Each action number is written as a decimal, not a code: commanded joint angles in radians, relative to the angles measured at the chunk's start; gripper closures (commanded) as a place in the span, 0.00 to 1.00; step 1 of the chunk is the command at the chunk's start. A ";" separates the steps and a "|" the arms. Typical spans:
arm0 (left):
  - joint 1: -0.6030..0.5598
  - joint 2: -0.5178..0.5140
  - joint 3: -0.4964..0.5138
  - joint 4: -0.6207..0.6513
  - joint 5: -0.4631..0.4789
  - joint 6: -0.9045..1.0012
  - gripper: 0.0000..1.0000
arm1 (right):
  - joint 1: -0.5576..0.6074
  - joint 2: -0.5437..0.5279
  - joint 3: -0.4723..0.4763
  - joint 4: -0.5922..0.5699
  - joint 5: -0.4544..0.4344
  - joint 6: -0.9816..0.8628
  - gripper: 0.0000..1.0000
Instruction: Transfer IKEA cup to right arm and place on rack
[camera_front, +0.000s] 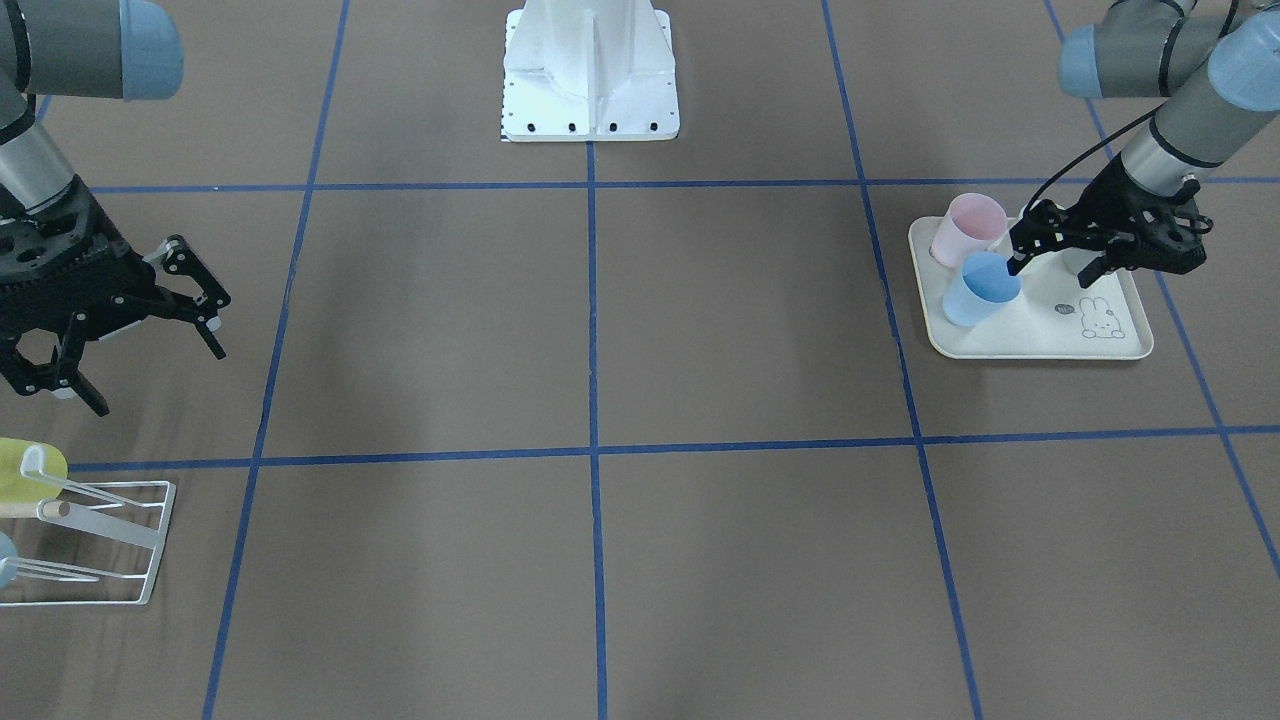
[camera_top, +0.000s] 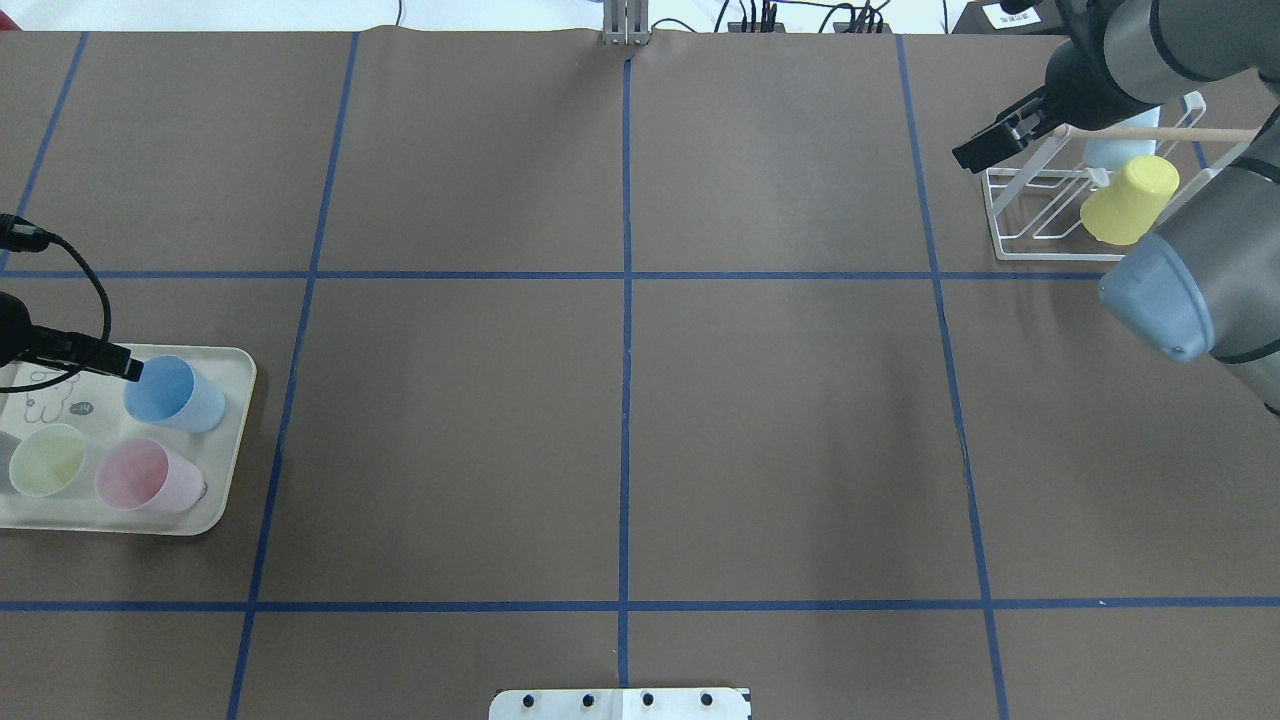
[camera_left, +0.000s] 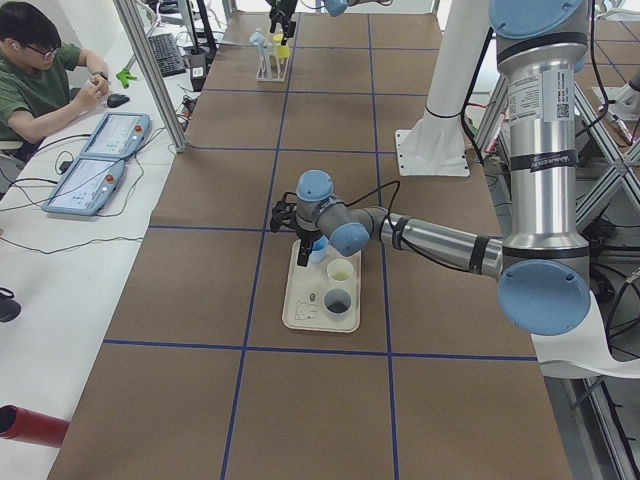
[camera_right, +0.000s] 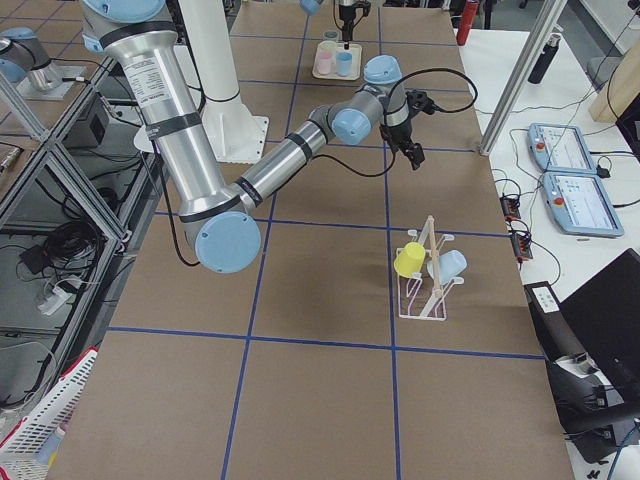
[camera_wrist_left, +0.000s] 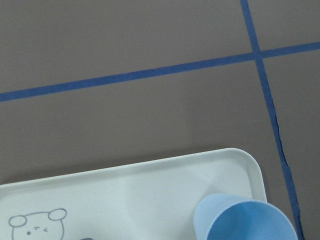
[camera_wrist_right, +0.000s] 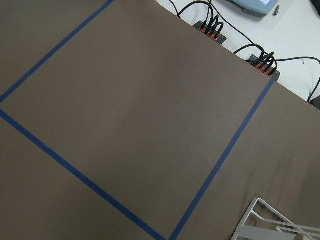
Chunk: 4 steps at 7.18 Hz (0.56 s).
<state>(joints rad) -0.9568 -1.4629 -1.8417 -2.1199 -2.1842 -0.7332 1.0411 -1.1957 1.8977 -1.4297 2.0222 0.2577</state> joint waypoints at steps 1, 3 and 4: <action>0.026 -0.002 0.002 0.000 0.007 -0.018 0.28 | -0.001 -0.007 0.000 -0.002 0.000 0.000 0.01; 0.038 -0.005 0.009 0.001 0.007 -0.018 0.52 | -0.004 -0.010 0.000 0.000 -0.002 0.000 0.01; 0.043 -0.007 0.010 0.003 0.007 -0.018 0.54 | -0.004 -0.012 0.000 0.000 -0.003 0.000 0.01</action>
<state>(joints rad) -0.9211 -1.4677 -1.8341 -2.1182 -2.1768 -0.7513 1.0378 -1.2052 1.8982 -1.4302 2.0204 0.2577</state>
